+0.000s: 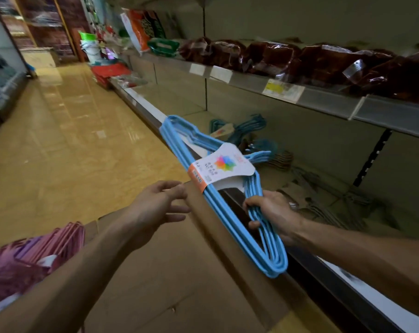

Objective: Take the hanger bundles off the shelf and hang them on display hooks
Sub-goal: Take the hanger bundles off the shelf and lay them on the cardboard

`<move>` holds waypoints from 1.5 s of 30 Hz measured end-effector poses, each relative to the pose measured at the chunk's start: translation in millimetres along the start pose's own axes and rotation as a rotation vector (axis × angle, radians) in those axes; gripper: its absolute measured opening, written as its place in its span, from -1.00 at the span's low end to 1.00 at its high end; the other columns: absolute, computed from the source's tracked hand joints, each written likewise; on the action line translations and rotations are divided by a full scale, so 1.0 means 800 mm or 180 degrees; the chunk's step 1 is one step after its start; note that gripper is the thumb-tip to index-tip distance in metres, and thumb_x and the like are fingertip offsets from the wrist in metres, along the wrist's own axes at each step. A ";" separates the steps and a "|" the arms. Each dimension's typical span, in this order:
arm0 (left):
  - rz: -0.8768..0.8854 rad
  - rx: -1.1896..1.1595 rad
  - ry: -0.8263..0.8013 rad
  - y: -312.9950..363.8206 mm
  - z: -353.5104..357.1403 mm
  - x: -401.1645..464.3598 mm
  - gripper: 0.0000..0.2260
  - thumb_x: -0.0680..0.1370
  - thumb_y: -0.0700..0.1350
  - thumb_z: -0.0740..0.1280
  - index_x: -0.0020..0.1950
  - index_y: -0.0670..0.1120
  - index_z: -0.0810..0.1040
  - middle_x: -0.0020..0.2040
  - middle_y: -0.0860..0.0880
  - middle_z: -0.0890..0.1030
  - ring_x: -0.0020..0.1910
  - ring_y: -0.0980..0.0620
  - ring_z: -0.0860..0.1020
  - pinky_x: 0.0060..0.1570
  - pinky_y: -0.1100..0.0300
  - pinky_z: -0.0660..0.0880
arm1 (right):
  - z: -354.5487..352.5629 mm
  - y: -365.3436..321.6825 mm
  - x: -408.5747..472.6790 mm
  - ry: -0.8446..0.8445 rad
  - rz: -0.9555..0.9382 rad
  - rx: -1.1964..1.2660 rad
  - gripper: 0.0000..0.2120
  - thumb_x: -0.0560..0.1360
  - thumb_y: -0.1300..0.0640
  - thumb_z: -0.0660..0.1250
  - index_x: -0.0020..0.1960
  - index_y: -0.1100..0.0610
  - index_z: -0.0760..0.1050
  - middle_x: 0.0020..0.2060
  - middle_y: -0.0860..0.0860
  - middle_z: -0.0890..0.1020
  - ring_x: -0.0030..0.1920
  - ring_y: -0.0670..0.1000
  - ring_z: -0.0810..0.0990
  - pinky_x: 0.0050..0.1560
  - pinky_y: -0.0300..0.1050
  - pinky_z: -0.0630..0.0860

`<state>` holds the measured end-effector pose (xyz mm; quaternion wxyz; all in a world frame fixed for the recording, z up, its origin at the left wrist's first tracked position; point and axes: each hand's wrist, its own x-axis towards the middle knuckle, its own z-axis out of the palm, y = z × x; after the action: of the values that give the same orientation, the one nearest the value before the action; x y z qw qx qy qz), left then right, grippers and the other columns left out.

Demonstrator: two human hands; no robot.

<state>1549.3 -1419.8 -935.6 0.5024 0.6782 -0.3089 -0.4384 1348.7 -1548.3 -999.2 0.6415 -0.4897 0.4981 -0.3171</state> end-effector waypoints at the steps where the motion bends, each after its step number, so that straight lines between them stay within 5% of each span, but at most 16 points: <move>1: -0.0026 -0.0208 0.0124 -0.001 -0.012 0.000 -0.85 0.62 -0.12 0.32 0.17 -0.10 0.51 0.17 -0.17 0.59 0.10 -0.23 0.63 0.11 -0.06 0.59 | 0.012 0.003 -0.006 -0.0178 0.0001 -0.0050 -0.93 0.50 0.39 0.29 -0.16 0.31 0.47 -0.38 0.15 0.40 -0.50 0.04 0.35 -0.56 -0.21 0.31; 10: 0.0122 -0.1654 0.1663 -0.021 -0.136 -0.007 -0.46 0.56 -0.16 0.40 0.47 -0.16 0.24 0.06 -0.15 0.53 -0.12 -0.17 0.64 -0.28 -0.03 0.62 | 0.112 0.017 -0.053 -0.1381 -0.0133 -0.0524 -0.97 0.52 0.32 0.35 -0.04 0.28 0.51 -0.22 0.18 0.42 -0.42 0.02 0.38 -0.53 -0.17 0.36; 15: -0.0205 -0.1936 0.1986 -0.026 -0.192 -0.024 -0.79 0.58 -0.09 0.37 0.06 -0.16 0.40 -0.18 -0.08 0.41 -0.30 -0.03 0.47 -0.33 0.02 0.48 | 0.159 0.029 -0.077 -0.1746 -0.0200 -0.0512 -0.71 0.43 0.25 0.44 0.15 0.14 0.58 -0.22 0.15 0.45 -0.36 -0.01 0.45 -0.44 -0.12 0.44; 19: -0.0086 -0.2004 0.2284 -0.033 -0.220 -0.039 -0.88 0.63 -0.14 0.27 0.09 -0.15 0.37 -0.23 -0.05 0.33 -0.36 0.01 0.30 -0.35 0.09 0.42 | 0.183 0.028 -0.097 -0.2118 0.0037 -0.0246 -0.68 0.46 0.26 0.46 0.19 0.16 0.52 -0.24 0.10 0.44 -0.28 -0.01 0.46 -0.40 -0.14 0.45; 21: 0.0001 -0.2138 0.2303 -0.034 -0.228 -0.045 -0.95 0.62 -0.18 0.22 -0.02 -0.12 0.38 -0.29 -0.02 0.27 -0.43 0.03 0.23 -0.49 0.18 0.36 | 0.196 0.022 -0.105 -0.2356 0.0295 -0.0037 -0.78 0.45 0.22 0.48 0.04 0.19 0.52 -0.30 0.04 0.46 -0.28 -0.04 0.46 -0.41 -0.17 0.45; 24: 0.0258 -0.2431 0.2228 -0.036 -0.239 -0.047 -0.78 0.60 -0.23 0.17 -0.23 -0.05 0.27 -0.39 0.01 0.15 -0.59 0.08 0.12 -0.61 0.34 0.13 | 0.215 0.012 -0.112 -0.2762 0.0744 0.0162 -0.80 0.43 0.12 0.49 -0.22 0.10 0.46 -0.37 0.00 0.37 -0.35 -0.06 0.37 -0.41 -0.18 0.44; 30: 0.0666 -0.2611 0.1808 -0.035 -0.253 -0.051 -0.86 0.61 -0.25 0.12 -0.05 -0.04 0.40 -0.46 0.05 0.16 -0.60 0.12 0.11 -0.62 0.38 0.09 | 0.234 0.004 -0.122 -0.3254 0.0763 0.0273 -0.79 0.39 0.13 0.44 -0.35 0.07 0.44 -0.37 -0.02 0.42 -0.27 -0.04 0.49 -0.30 -0.16 0.50; 34: 0.0665 -0.2716 0.1527 -0.040 -0.257 -0.048 -0.88 0.60 -0.25 0.12 -0.03 -0.05 0.39 -0.46 0.06 0.17 -0.61 0.13 0.13 -0.66 0.36 0.12 | 0.236 0.007 -0.127 -0.3558 0.0964 0.0484 -0.64 0.23 0.03 0.64 -0.33 0.03 0.42 -0.46 -0.07 0.38 -0.48 -0.10 0.42 -0.44 -0.26 0.35; 37: 0.0580 -0.2752 0.1494 -0.046 -0.254 -0.045 -0.87 0.60 -0.26 0.11 -0.04 -0.06 0.38 -0.44 0.05 0.16 -0.61 0.13 0.14 -0.66 0.35 0.13 | 0.235 0.007 -0.127 -0.3455 0.1095 0.0673 -0.62 0.22 -0.05 0.65 -0.33 0.03 0.44 -0.49 -0.07 0.39 -0.54 -0.10 0.39 -0.50 -0.24 0.37; 41: 0.0280 -0.2303 0.1640 -0.041 -0.247 -0.037 -0.95 0.62 -0.22 0.17 -0.02 -0.09 0.37 -0.40 0.02 0.28 -0.56 0.09 0.24 -0.58 0.35 0.25 | 0.238 0.013 -0.122 -0.2732 0.0892 0.0486 -0.67 0.44 0.12 0.41 -0.37 0.03 0.30 -0.55 -0.06 0.27 -0.61 -0.10 0.25 -0.60 -0.24 0.24; 45: -0.0087 -0.1021 0.1802 -0.029 -0.241 -0.032 -0.93 0.63 -0.16 0.27 0.07 -0.14 0.44 -0.06 -0.13 0.55 -0.25 -0.09 0.56 -0.27 0.07 0.56 | 0.235 0.017 -0.123 -0.2454 0.0800 0.0529 -0.65 0.47 0.25 0.25 -0.42 0.06 0.22 -0.57 -0.05 0.23 -0.62 -0.10 0.21 -0.62 -0.24 0.21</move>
<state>1712.9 -1311.7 -929.1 0.6630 0.6894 -0.0748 -0.2822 1496.5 -1397.3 -975.1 0.8521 -0.4545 0.2501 -0.0688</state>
